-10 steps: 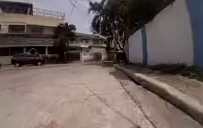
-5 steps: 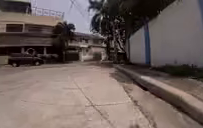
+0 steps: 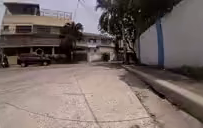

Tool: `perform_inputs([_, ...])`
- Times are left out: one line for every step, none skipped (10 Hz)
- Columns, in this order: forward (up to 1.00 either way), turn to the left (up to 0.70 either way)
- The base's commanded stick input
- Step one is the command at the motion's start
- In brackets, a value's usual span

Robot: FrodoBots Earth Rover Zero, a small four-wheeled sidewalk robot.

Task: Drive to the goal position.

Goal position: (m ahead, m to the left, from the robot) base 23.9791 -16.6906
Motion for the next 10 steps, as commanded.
perform_inputs([0.7,0.01])
perform_inputs([0.7,0.01])
perform_inputs([0.7,0.01])
perform_inputs([0.7,0.01])
perform_inputs([0.7,0.01])
perform_inputs([0.7,0.01])
perform_inputs([0.7,0.01])
perform_inputs([0.7,0.01])
perform_inputs([0.7,0.01])
perform_inputs([0.7,0.01])
